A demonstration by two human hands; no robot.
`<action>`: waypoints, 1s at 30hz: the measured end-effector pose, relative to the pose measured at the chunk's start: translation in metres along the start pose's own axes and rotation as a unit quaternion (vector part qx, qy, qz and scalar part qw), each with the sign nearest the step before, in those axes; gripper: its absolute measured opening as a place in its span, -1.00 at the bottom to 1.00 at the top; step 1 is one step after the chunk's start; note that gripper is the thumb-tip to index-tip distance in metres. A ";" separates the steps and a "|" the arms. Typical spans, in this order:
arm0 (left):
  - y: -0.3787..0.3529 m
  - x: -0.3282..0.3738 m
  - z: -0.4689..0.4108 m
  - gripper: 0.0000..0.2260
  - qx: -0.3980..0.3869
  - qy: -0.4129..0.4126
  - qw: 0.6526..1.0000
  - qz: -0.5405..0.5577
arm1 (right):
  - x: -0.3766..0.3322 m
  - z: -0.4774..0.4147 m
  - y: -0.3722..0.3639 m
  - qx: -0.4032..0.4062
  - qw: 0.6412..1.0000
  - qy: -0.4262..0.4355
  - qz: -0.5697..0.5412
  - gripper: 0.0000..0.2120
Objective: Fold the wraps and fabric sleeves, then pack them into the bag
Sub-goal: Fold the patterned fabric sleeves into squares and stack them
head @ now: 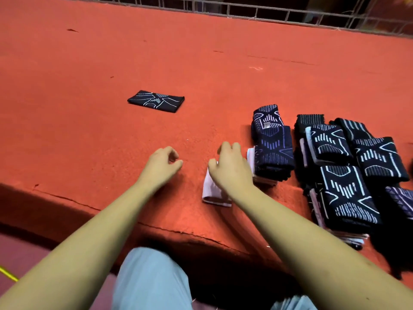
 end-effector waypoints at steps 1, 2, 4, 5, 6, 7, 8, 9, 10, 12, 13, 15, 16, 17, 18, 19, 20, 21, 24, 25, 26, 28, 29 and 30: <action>0.010 -0.012 -0.002 -0.91 0.003 0.000 1.000 -0.021 | -0.011 -0.010 -0.004 -0.007 1.000 0.004 -0.009 -0.73; 0.019 -0.025 -0.004 -0.89 0.008 0.000 0.999 -0.043 | -0.022 -0.020 -0.009 -0.014 1.000 0.010 -0.016 -0.72; 0.034 -0.052 -0.008 -0.84 0.017 0.004 0.995 -0.094 | -0.043 -0.044 -0.024 -0.031 0.999 0.015 -0.031 -0.72; 0.040 -0.065 -0.011 -0.81 0.021 0.011 0.993 -0.119 | -0.054 -0.057 -0.034 -0.041 0.998 0.017 -0.039 -0.71; 0.045 -0.078 -0.014 -0.78 0.019 0.019 0.989 -0.144 | -0.064 -0.069 -0.045 -0.050 0.998 0.022 -0.041 -0.70; 0.049 -0.090 -0.017 -0.74 0.013 0.025 0.985 -0.169 | -0.074 -0.081 -0.056 -0.056 0.997 0.030 -0.038 -0.69; 0.052 -0.102 -0.022 -0.70 0.004 0.027 0.982 -0.189 | -0.083 -0.092 -0.068 -0.062 0.997 0.039 -0.033 -0.68; 0.055 -0.113 -0.026 -0.66 -0.006 0.027 0.979 -0.204 | -0.091 -0.104 -0.081 -0.069 0.996 0.046 -0.028 -0.67; 0.057 -0.123 -0.031 -0.63 -0.016 0.027 0.976 -0.214 | -0.098 -0.115 -0.092 -0.078 0.995 0.049 -0.026 -0.66; 0.055 -0.141 -0.038 -0.57 -0.035 0.026 0.974 -0.222 | -0.108 -0.139 -0.115 -0.088 0.995 0.049 -0.024 -0.65; 0.052 -0.148 -0.039 -0.55 -0.042 0.027 0.973 -0.224 | -0.112 -0.151 -0.125 -0.088 0.995 0.052 -0.020 -0.65; 0.045 -0.156 -0.038 -0.47 -0.046 0.023 0.970 -0.239 | -0.121 -0.174 -0.142 -0.079 0.994 0.072 0.001 -0.64; 0.043 -0.158 -0.038 -0.43 -0.047 0.016 0.967 -0.248 | -0.124 -0.186 -0.150 -0.066 0.994 0.088 0.018 -0.64; 0.041 -0.159 -0.040 -0.42 -0.045 0.008 0.966 -0.254 | -0.128 -0.199 -0.155 -0.047 0.993 0.106 0.038 -0.63; 0.042 -0.161 -0.040 -0.42 -0.042 0.007 0.965 -0.257 | -0.132 -0.212 -0.161 -0.029 0.990 0.124 0.059 -0.62; 0.043 -0.162 -0.041 -0.43 -0.042 0.010 0.964 -0.261 | -0.136 -0.224 -0.166 -0.013 0.988 0.137 0.072 -0.62; 0.043 -0.163 -0.042 -0.44 -0.043 0.010 0.963 -0.267 | -0.140 -0.237 -0.170 0.001 0.986 0.144 0.080 -0.61; 0.042 -0.163 -0.043 -0.45 -0.044 0.008 0.960 -0.275 | -0.144 -0.249 -0.174 0.013 0.985 0.148 0.088 -0.60; 0.041 -0.162 -0.045 -0.46 -0.050 0.011 0.957 -0.285 | -0.155 -0.276 -0.191 -0.005 0.986 0.130 0.104 -0.61; 0.041 -0.163 -0.045 -0.46 -0.049 0.012 0.957 -0.286 | -0.159 -0.283 -0.196 -0.012 0.987 0.120 0.107 -0.62; 0.041 -0.163 -0.045 -0.47 -0.048 0.014 0.957 -0.286 | -0.162 -0.287 -0.201 -0.015 0.987 0.113 0.109 -0.65; 0.042 -0.163 -0.045 -0.47 -0.045 0.014 0.957 -0.285 | -0.166 -0.296 -0.207 -0.002 0.987 0.115 0.108 -0.69; 0.042 -0.163 -0.045 -0.47 -0.043 0.013 0.957 -0.285 | -0.167 -0.299 -0.208 0.010 0.987 0.119 0.108 -0.71; 0.042 -0.163 -0.044 -0.47 -0.043 0.014 0.957 -0.285 | -0.168 -0.301 -0.207 0.023 0.986 0.126 0.111 -0.72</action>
Point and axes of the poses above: each hand's wrist, its own z-axis away from the middle knuckle, its own y-axis out of the back of the hand, x = y × z, the point moved 5 cm from there along -z, towards the middle knuckle, and after that the axes turned 15 degrees about -y, right-handed, at the moved point
